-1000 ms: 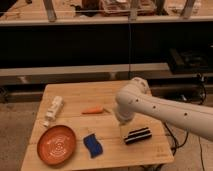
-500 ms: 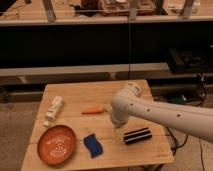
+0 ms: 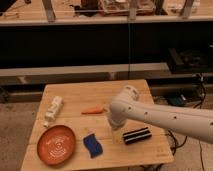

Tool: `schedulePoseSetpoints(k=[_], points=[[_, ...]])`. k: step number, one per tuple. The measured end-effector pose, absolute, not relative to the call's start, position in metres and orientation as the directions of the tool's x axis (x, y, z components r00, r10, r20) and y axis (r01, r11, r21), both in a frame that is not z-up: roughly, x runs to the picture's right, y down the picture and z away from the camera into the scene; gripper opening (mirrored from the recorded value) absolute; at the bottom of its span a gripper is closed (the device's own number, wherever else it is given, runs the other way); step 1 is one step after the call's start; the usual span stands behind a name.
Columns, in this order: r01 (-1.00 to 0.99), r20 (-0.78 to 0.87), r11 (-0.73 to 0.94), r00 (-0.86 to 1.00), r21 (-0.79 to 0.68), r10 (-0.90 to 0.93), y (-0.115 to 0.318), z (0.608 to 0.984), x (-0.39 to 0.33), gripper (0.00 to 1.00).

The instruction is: Wipe the white sponge on the table

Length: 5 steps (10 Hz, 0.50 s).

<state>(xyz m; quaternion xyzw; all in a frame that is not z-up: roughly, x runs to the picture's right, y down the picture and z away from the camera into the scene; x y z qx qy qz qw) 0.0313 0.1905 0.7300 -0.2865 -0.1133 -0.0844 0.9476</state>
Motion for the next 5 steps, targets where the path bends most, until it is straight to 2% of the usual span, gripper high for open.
schedulePoseSetpoints(k=[5], points=[[0.222,0.279,0.831,0.957,-0.510,-0.085,0.198,0.740,0.015,0.80]])
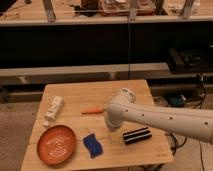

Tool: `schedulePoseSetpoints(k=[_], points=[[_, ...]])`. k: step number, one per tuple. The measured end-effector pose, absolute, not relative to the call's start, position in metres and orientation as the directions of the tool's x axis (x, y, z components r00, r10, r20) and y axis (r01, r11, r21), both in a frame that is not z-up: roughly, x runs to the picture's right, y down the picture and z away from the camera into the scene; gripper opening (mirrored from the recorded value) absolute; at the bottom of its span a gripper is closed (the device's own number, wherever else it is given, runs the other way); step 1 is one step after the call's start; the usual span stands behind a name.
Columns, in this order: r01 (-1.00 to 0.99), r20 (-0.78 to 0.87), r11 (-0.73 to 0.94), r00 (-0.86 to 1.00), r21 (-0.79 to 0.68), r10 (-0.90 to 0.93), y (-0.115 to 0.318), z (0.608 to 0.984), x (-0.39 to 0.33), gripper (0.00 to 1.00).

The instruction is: Wipe the white sponge on the table

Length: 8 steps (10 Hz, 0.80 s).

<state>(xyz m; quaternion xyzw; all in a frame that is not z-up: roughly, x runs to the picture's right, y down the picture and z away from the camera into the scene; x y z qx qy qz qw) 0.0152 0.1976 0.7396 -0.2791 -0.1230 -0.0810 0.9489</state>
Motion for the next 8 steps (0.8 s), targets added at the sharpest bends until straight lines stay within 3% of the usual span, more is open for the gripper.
schedulePoseSetpoints(k=[8], points=[[0.225,0.318,0.841,0.946,-0.492,-0.067,0.207,0.750,-0.001,0.80]])
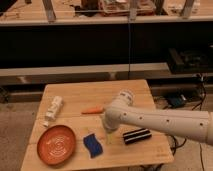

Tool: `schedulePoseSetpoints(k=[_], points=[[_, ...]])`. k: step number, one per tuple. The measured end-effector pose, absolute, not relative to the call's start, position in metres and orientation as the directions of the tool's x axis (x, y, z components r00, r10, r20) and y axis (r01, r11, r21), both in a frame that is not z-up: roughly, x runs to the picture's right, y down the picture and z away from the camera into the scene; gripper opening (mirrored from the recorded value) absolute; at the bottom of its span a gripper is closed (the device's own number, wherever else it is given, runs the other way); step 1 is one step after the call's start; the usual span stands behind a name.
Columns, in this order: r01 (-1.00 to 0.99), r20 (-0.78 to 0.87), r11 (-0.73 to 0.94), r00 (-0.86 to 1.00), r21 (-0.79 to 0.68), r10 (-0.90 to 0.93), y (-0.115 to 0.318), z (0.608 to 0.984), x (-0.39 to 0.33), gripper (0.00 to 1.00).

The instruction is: Wipe the white sponge on the table

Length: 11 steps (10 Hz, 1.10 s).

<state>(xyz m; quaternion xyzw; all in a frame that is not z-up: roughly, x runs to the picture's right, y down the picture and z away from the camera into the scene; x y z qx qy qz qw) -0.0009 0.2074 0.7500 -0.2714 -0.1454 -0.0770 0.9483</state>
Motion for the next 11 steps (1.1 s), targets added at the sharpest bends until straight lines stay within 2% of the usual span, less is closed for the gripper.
schedulePoseSetpoints(k=[11], points=[[0.180,0.349,0.849,0.937,-0.497,0.006,0.225,0.774,-0.017,0.80]])
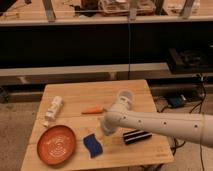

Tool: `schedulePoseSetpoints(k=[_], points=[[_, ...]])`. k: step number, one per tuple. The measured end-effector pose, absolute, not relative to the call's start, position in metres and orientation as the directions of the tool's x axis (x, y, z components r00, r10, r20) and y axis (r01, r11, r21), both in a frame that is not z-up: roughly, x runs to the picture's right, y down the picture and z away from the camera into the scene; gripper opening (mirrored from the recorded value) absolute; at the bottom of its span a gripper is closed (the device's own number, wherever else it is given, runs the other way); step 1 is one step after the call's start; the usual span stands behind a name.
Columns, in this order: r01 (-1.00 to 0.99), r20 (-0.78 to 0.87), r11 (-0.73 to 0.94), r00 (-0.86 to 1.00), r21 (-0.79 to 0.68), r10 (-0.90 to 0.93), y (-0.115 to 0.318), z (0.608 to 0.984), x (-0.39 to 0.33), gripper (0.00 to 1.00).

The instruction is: Wipe the white sponge on the table

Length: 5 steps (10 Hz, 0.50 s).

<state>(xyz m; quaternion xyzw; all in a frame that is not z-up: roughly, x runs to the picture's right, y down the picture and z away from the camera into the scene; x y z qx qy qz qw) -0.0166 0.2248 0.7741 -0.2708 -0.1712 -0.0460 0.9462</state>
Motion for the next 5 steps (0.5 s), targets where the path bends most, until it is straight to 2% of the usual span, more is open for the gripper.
schedulePoseSetpoints(k=[5], points=[[0.170,0.358,0.849,0.933,-0.501,0.025,0.2298,0.7812,-0.0186,0.80]])
